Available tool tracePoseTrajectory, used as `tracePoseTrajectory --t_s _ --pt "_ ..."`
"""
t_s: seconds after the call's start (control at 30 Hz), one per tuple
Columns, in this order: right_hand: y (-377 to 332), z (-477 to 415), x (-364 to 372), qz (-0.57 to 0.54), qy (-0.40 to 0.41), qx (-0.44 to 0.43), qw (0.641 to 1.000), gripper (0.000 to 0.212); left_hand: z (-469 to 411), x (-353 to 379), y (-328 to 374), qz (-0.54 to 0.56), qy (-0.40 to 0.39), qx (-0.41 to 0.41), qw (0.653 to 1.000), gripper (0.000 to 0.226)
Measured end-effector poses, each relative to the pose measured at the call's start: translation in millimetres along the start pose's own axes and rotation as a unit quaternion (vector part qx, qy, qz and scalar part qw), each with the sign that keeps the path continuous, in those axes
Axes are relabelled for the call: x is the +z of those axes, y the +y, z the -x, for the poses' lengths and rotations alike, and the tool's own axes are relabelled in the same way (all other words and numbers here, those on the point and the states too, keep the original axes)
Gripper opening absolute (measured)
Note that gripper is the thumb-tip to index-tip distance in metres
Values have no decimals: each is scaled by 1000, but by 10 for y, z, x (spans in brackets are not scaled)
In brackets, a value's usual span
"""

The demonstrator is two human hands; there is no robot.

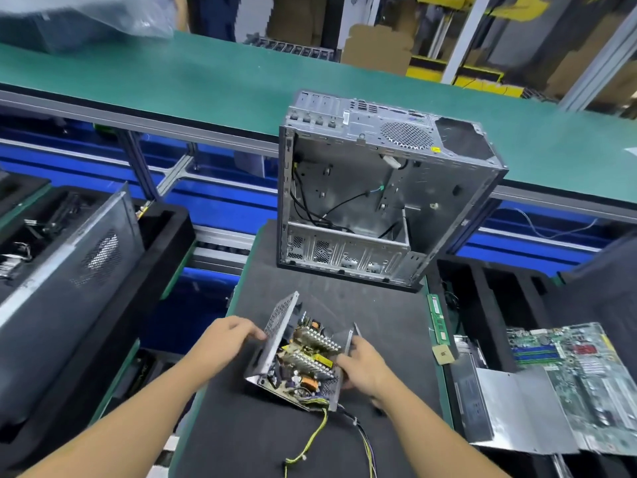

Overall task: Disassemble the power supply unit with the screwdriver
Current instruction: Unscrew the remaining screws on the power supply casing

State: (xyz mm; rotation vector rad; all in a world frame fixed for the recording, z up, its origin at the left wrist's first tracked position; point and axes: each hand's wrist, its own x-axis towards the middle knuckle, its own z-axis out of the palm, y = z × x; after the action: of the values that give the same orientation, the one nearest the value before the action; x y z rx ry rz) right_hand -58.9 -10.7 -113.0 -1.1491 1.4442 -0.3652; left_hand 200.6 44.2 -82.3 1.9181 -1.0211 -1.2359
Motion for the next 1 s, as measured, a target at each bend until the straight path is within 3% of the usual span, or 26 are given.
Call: tracePoseTrajectory --t_s 0.07,0.17,0.23,0.3,0.37,0.5,0.6,0.7,0.83,0.93,1.0 --pt "3 -31 -79 -19 -38 -3 999 26 21 -64 -16 13 -3 44 999 34" --pt "-17 -102 -72 -13 -72 9 997 33 46 -137 45 17 -132 79 988 74" --pt "-20 -148 -31 -4 -94 13 996 34 12 -186 111 -56 -181 78 979 88" --pt "-16 -189 9 0 -113 16 993 37 -38 -237 171 -110 -180 86 974 92" --pt "-36 -210 45 21 -135 17 990 38 -68 -271 203 -126 -171 108 971 84" --pt "-57 -298 114 48 -175 4 983 32 -106 -322 174 -101 -131 119 979 35" --pt "-18 -402 164 74 -129 -3 989 36 -97 -361 122 -105 -88 112 984 14" --pt "-33 -473 145 40 -57 -10 998 28 -40 -333 79 -103 -57 75 990 22" --pt "-30 -412 -130 118 37 -51 991 16 -8 -184 142 -96 29 6 995 33" --pt "109 -280 -367 225 117 -67 965 16 -32 -94 181 -53 58 -48 996 41" --pt "230 -228 -479 343 182 -68 919 19 -38 -76 185 -29 32 -65 997 44"
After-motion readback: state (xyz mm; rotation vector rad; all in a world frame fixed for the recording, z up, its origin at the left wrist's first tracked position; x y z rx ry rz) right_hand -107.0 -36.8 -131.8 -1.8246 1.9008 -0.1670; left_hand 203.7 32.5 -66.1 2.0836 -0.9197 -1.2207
